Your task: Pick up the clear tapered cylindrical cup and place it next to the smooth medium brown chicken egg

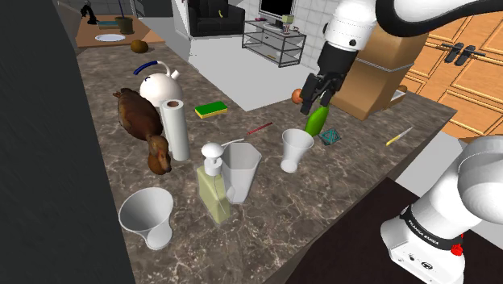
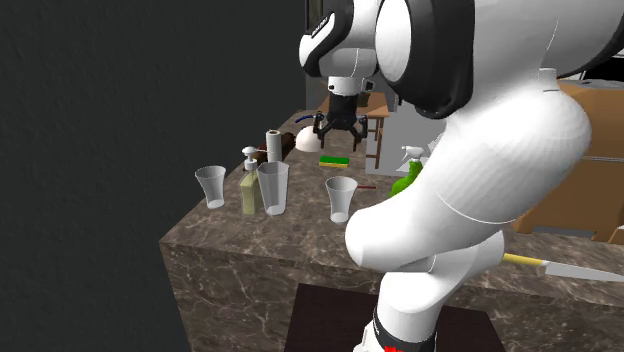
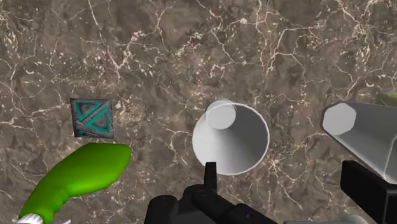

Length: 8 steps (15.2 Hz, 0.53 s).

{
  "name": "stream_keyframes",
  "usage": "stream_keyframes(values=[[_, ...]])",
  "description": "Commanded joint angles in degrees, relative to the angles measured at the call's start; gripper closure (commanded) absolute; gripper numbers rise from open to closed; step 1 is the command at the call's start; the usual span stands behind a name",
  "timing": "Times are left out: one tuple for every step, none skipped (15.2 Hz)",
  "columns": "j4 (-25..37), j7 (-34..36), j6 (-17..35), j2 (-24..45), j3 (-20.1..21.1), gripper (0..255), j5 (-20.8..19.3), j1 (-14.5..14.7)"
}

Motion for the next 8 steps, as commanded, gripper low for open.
stream_keyframes(values=[[1.0, 2.5, 2.0, 3.2, 1.9, 0, 1.0, 0.5], [1.5, 3.8, 2.9, 4.8, 2.8, 0, 1.4, 0.7], [2.1, 5.0, 3.9, 6.5, 3.8, 0, 1.7, 1.0], [2.8, 6.3, 4.8, 8.2, 4.7, 0, 2.0, 1.2], [3.5, 7.6, 5.7, 10.0, 5.6, 0, 2.2, 1.3], [4.3, 8.9, 6.6, 11.8, 6.5, 0, 2.3, 1.5], [5.2, 10.2, 7.5, 13.7, 7.4, 0, 2.4, 1.7], [6.1, 11.5, 8.4, 15.6, 8.3, 0, 2.3, 1.9]])
